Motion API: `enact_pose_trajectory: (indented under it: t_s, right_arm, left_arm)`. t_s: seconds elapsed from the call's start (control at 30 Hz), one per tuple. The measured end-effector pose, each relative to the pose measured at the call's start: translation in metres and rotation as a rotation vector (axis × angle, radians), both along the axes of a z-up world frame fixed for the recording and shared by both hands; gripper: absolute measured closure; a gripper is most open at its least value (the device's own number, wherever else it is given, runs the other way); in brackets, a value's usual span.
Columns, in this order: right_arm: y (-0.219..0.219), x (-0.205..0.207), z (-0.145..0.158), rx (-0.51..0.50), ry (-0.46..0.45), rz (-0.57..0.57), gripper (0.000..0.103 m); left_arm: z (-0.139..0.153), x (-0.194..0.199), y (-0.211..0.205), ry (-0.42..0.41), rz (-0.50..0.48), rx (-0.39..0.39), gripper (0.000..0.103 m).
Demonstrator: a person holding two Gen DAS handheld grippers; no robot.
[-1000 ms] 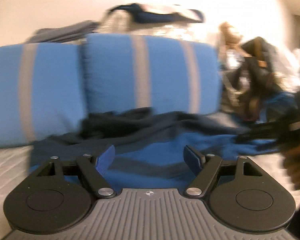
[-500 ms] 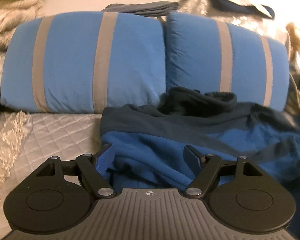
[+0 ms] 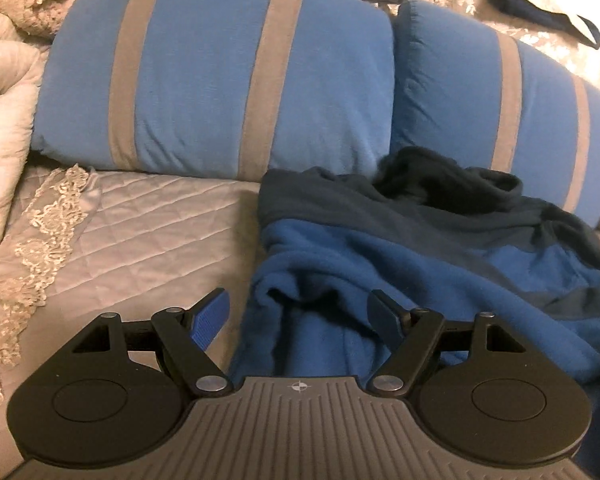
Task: Fold clothes
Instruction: 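Close the right gripper on the ribbed sleeve cuff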
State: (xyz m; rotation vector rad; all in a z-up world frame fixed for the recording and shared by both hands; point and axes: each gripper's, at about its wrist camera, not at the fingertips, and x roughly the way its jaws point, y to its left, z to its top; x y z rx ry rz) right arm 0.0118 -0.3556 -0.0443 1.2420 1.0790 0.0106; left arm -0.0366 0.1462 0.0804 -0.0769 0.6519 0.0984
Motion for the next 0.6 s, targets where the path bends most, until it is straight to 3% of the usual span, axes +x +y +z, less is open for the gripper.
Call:
enact_pose_trajectory:
  t_s: [0.1,0.27,0.37,0.4,0.43,0.6]
  right_arm:
    - [0.0,-0.003,-0.002,0.048,0.009,-0.008,0.039]
    - [0.003,-0.003,-0.005,0.054,0.024,-0.032,0.039]
    - [0.006,-0.005,-0.007,0.03,0.05,-0.055,0.053]
    - [0.006,-0.007,-0.008,0.028,0.063,-0.069,0.062]
    - [0.006,-0.009,-0.007,0.027,0.06,-0.067,0.079]
    - [0.009,-0.011,0.006,-0.031,-0.011,-0.03,0.081]
  left_arm:
    - [0.001,-0.003,0.003,0.0,0.0,0.013,0.028]
    - [0.002,-0.006,0.005,-0.001,-0.002,0.015,0.028]
    - [0.002,-0.006,0.004,-0.001,-0.018,0.04,0.028]
    - [0.002,-0.006,0.002,-0.001,-0.032,0.061,0.028]
    - [0.001,-0.006,0.001,0.0,-0.046,0.083,0.028]
    - [-0.002,-0.005,-0.002,0.006,-0.12,0.192,0.028]
